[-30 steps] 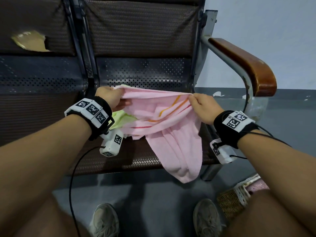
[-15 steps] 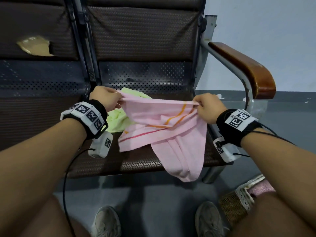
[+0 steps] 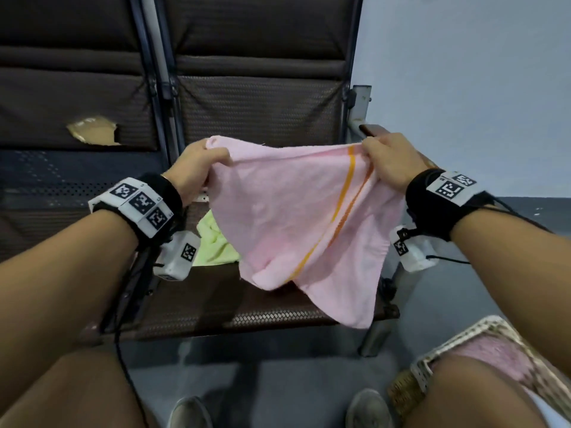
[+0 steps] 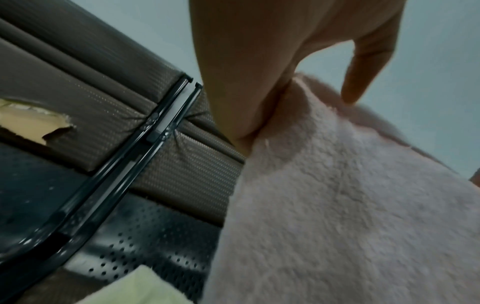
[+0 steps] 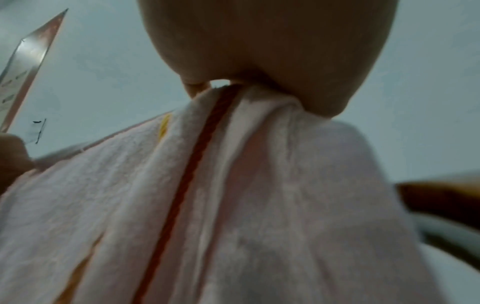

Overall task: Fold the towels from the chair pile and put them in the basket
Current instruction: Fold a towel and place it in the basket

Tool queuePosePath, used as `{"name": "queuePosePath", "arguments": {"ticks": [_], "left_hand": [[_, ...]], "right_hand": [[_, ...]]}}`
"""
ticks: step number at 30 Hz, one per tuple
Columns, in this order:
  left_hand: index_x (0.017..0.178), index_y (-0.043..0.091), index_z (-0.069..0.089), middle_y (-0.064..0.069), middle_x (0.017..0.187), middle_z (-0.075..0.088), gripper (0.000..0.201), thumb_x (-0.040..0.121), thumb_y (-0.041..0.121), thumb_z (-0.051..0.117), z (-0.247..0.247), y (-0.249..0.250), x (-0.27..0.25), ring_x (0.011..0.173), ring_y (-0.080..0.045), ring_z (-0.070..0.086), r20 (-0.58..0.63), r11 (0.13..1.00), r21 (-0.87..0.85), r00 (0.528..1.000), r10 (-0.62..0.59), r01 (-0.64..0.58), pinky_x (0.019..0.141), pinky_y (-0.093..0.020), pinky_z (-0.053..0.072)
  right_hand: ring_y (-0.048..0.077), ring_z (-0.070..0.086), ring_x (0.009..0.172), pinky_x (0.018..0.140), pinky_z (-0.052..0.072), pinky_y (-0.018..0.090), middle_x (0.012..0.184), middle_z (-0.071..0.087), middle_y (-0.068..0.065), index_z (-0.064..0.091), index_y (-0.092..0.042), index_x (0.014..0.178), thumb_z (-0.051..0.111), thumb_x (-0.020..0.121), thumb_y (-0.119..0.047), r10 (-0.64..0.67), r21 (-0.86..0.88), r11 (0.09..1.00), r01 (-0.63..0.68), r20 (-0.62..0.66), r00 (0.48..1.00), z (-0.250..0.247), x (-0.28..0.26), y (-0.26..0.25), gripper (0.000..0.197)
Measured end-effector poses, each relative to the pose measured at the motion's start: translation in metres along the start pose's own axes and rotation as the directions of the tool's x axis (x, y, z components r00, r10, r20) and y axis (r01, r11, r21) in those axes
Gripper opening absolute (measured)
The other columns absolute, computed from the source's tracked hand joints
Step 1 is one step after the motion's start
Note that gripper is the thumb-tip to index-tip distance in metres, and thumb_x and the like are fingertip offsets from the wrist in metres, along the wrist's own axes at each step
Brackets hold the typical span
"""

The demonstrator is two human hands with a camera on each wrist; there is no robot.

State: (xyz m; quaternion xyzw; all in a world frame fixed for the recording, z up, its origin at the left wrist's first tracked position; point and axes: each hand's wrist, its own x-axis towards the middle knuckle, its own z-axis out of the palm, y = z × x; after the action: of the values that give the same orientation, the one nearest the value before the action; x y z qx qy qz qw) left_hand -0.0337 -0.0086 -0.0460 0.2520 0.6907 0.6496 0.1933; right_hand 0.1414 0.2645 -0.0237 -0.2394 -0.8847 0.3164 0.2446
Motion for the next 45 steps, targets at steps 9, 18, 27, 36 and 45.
{"name": "queuePosePath", "arguments": {"ticks": [9, 18, 27, 36, 45], "left_hand": [[0.112, -0.005, 0.068, -0.011, 0.098, 0.075, 0.038, 0.090, 0.026, 0.071, -0.013, 0.040, 0.003, 0.081, -0.018, 0.070, -0.108, 0.998, -0.008, 0.992, 0.066, -0.067, 0.076, -0.032, 0.058], [0.078, 0.007, 0.066, -0.007, 0.075, 0.045, 0.038, 0.091, 0.043, 0.062, -0.015, 0.039, 0.019, 0.070, -0.019, 0.039, -0.470, 0.977, 0.158, 0.859, 0.205, -0.146, 0.065, -0.029, 0.033], [0.050, 0.015, 0.057, -0.001, 0.059, 0.052, 0.044, 0.092, 0.028, 0.066, 0.043, 0.045, 0.002, 0.055, -0.014, 0.048, -0.375, 0.979, -0.158, 0.925, 0.060, -0.127, 0.055, -0.023, 0.038], [0.092, 0.000, 0.077, -0.010, 0.082, 0.074, 0.020, 0.086, 0.017, 0.068, 0.098, 0.048, -0.045, 0.067, -0.018, 0.071, 0.145, 0.996, -0.031, 0.985, 0.092, -0.089, 0.059, -0.023, 0.054], [0.108, 0.011, 0.059, -0.013, 0.096, 0.050, 0.043, 0.065, 0.015, 0.061, 0.069, 0.039, -0.012, 0.085, -0.029, 0.047, 0.327, 0.992, -0.020, 0.938, -0.110, 0.123, 0.072, -0.034, 0.043]], "right_hand": [[0.019, 0.058, 0.074, 0.076, 0.050, 0.035, 0.081, 0.065, 0.012, 0.066, 0.006, 0.085, 0.062, 0.093, -0.050, -0.030, 0.195, 0.981, -0.004, 0.173, 0.984, -0.043, 0.000, -0.034, 0.057], [0.020, 0.062, 0.077, 0.078, 0.055, 0.037, 0.083, 0.069, 0.019, 0.069, 0.009, 0.093, 0.070, 0.086, -0.054, 0.054, 0.196, 0.976, -0.091, 0.187, 0.981, -0.037, -0.001, -0.038, 0.064], [0.029, 0.062, 0.083, 0.073, 0.050, 0.036, 0.101, 0.061, 0.019, 0.063, -0.001, 0.105, 0.054, 0.100, -0.013, 0.257, 0.466, 0.791, -0.396, 0.335, 0.907, 0.004, -0.016, -0.063, 0.016], [0.027, 0.062, 0.074, 0.056, 0.052, 0.028, 0.082, 0.060, 0.018, 0.064, 0.002, 0.100, 0.057, 0.092, -0.008, 0.116, 0.478, 0.803, -0.355, 0.459, 0.881, 0.009, -0.031, -0.088, 0.014], [0.026, 0.057, 0.096, 0.077, 0.044, 0.034, 0.112, 0.069, 0.021, 0.072, -0.008, 0.112, 0.043, 0.085, 0.007, -0.046, 0.457, 0.841, -0.291, 0.596, 0.801, -0.002, -0.030, -0.080, 0.042]]}}
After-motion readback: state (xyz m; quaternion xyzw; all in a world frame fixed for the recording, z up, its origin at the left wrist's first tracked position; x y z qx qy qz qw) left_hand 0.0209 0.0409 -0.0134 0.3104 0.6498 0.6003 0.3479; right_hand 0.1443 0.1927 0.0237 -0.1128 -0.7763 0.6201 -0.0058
